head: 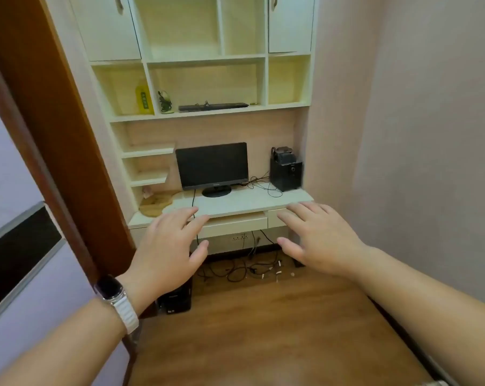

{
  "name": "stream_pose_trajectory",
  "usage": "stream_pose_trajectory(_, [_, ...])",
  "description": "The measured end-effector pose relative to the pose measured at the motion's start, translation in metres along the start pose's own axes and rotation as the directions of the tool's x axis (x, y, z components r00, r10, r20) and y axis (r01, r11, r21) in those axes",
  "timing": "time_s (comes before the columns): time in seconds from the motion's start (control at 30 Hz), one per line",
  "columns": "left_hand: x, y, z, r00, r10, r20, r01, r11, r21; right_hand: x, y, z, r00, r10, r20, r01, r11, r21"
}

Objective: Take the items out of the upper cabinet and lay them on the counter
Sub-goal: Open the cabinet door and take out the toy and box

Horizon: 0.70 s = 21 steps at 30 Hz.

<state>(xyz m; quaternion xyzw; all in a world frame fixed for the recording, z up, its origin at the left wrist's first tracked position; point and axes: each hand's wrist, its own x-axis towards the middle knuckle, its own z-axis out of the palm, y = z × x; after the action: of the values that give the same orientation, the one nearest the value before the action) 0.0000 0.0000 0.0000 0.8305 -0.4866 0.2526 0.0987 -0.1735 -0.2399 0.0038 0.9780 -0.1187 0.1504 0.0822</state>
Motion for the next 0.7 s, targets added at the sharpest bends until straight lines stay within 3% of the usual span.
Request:
stream_pose_trajectory(0.33, [0.132, 0.041, 0.081, 0.998, 0.025, 0.056, -0.024, 1.000, -0.002, 0.062, 0.117, 0.062, 0.998, 0.054, -0.040, -0.052, 0.998, 0.046])
stream_pose_trajectory(0.7, [0.181, 0.079, 0.105, 0.998, -0.035, 0.055, 0.034, 0.999, 0.024, 0.098, 0.196, 0.058, 0.999, 0.012, -0.052, -0.008, 0.996, 0.084])
